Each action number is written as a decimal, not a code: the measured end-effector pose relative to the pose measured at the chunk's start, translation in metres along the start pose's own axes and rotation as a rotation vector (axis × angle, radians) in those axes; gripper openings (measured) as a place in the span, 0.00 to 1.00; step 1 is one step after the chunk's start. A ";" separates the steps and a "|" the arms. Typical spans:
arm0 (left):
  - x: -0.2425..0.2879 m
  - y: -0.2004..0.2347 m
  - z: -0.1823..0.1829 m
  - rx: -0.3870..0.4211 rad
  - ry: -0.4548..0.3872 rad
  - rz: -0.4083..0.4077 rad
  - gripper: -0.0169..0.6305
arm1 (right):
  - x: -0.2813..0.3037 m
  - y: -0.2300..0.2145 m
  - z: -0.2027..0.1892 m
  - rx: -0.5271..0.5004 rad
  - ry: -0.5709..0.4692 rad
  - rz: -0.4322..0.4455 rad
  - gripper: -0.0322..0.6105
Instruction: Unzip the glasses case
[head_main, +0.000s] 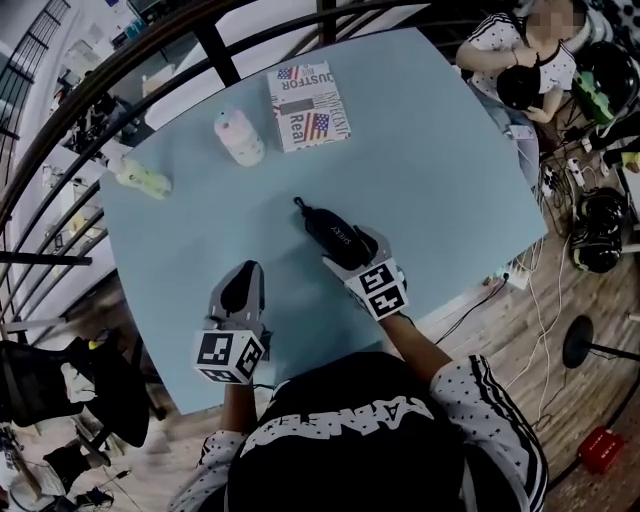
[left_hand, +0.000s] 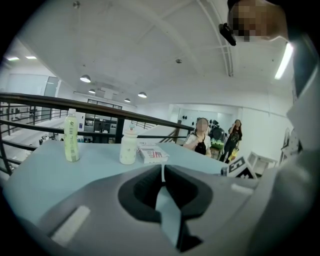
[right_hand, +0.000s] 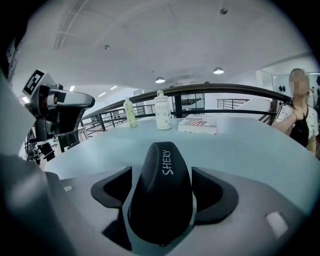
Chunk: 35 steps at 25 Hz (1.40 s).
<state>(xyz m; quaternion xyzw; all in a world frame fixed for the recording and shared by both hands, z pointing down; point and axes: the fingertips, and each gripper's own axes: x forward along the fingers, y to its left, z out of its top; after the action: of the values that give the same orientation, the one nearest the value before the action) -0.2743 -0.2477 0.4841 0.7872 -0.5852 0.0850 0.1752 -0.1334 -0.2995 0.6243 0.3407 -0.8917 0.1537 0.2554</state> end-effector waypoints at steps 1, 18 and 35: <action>0.000 0.000 0.001 0.000 -0.003 -0.002 0.03 | 0.001 -0.001 -0.001 0.004 0.003 -0.006 0.62; 0.004 -0.026 -0.006 -0.125 0.036 -0.106 0.03 | -0.016 -0.008 0.006 0.060 -0.067 0.019 0.58; 0.002 -0.135 0.005 -0.365 0.046 -0.429 0.03 | -0.122 0.016 0.061 0.010 -0.351 0.157 0.58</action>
<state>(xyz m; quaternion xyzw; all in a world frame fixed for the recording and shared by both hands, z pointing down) -0.1456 -0.2174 0.4560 0.8462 -0.4068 -0.0430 0.3414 -0.0880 -0.2511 0.5043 0.2927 -0.9457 0.1157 0.0814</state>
